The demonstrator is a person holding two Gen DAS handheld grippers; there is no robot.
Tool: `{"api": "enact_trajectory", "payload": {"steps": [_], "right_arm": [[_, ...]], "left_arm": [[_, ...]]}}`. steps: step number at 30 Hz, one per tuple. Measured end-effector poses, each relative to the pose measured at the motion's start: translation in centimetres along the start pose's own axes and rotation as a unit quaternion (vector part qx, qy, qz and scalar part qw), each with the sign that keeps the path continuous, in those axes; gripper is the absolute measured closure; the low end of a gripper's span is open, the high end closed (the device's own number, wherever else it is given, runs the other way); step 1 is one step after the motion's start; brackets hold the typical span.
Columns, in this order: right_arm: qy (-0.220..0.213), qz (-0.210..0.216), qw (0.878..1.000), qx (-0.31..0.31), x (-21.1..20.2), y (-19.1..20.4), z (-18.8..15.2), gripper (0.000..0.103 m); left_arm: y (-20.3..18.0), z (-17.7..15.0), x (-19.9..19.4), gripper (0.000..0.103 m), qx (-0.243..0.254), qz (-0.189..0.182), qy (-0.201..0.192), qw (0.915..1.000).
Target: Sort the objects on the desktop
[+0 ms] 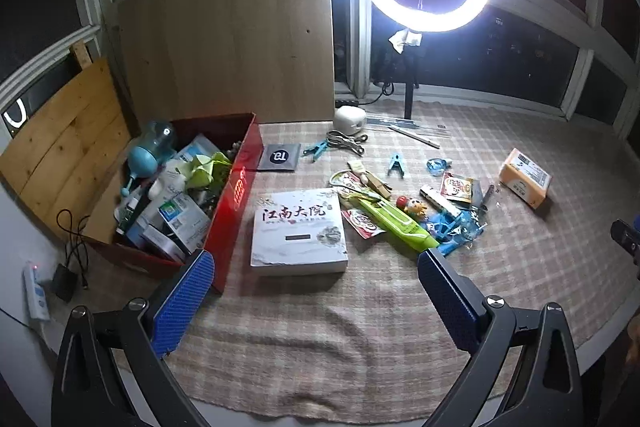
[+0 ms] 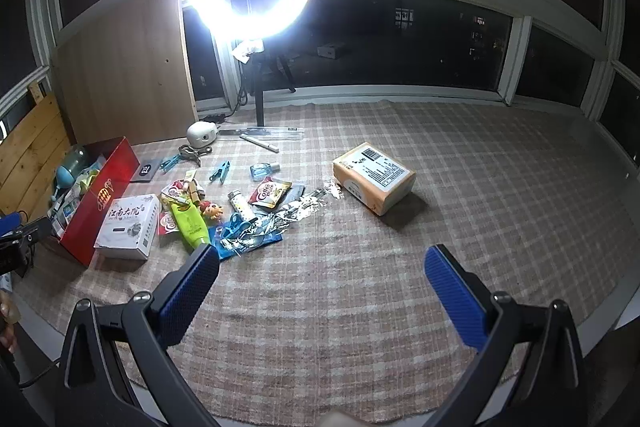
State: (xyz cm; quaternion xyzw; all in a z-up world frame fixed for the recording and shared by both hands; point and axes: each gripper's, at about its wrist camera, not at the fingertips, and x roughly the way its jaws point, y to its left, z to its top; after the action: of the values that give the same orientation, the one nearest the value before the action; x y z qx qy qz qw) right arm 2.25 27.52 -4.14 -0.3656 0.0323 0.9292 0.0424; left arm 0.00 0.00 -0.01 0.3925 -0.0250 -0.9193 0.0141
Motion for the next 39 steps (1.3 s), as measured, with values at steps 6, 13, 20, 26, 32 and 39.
{"api": "enact_trajectory", "payload": {"steps": [6,13,20,26,32,39], "right_arm": [[0.000,0.003,1.000,0.002,0.0,0.4,0.0,0.000],[0.000,0.011,1.000,0.000,0.5,0.1,0.0,0.000],[-0.022,0.007,1.000,0.000,0.2,-0.1,0.4,0.000],[-0.037,-0.013,0.999,-0.020,-0.2,0.2,0.4,0.000],[-0.035,-0.011,0.999,0.003,0.8,-1.7,0.8,0.000],[-0.039,-0.019,0.999,0.009,1.7,-3.8,2.6,0.000]], "left_arm": [[1.8,0.4,1.5,0.001,-0.027,-0.037,0.017,0.9988],[1.6,0.4,1.2,0.001,-0.030,-0.024,0.009,0.9992],[3.8,0.1,1.9,0.001,-0.068,-0.079,0.000,0.9945],[5.6,-0.7,3.2,0.001,-0.062,-0.051,0.027,0.9964],[6.4,-1.4,4.5,0.001,-0.045,-0.058,0.050,0.9961],[4.9,0.1,6.1,0.002,-0.031,-0.090,0.065,0.9933]]}}
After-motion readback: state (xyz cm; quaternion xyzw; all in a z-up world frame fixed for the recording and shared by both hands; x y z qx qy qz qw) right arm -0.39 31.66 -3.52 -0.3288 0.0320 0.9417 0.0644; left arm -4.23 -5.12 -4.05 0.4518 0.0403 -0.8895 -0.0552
